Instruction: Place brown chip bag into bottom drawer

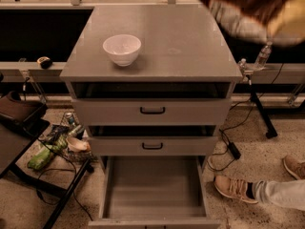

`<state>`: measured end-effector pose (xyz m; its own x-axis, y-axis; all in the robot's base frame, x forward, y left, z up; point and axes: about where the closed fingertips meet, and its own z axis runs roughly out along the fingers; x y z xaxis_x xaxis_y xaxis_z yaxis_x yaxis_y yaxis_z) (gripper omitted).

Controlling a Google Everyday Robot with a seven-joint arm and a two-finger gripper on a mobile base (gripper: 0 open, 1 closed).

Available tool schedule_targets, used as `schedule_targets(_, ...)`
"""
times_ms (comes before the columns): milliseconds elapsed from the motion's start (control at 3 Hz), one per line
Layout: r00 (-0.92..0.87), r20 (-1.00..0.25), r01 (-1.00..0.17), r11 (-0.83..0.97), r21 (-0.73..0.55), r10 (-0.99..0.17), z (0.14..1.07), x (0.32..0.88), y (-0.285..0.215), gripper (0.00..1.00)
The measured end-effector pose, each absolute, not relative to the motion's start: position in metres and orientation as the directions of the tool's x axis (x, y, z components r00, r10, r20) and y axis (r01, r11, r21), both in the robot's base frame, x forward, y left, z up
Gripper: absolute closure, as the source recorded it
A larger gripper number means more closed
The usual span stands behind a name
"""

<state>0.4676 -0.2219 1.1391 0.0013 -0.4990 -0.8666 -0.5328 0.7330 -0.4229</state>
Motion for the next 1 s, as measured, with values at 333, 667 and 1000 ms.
schedule_targets(333, -0.285, -0.857, -0.574, 0.792, -0.206, -0.430, 0.981, 0.435, -0.262, 1.00)
schedule_targets(667, -0.402, -0.845, -0.589, 0.806, -0.056, -0.353, 0.859, 0.435, -0.257, 1.00)
schedule_targets(1000, -0.467, -0.845, -0.611, 0.786, 0.096, -0.260, 0.737, 0.445, -0.217, 1.00)
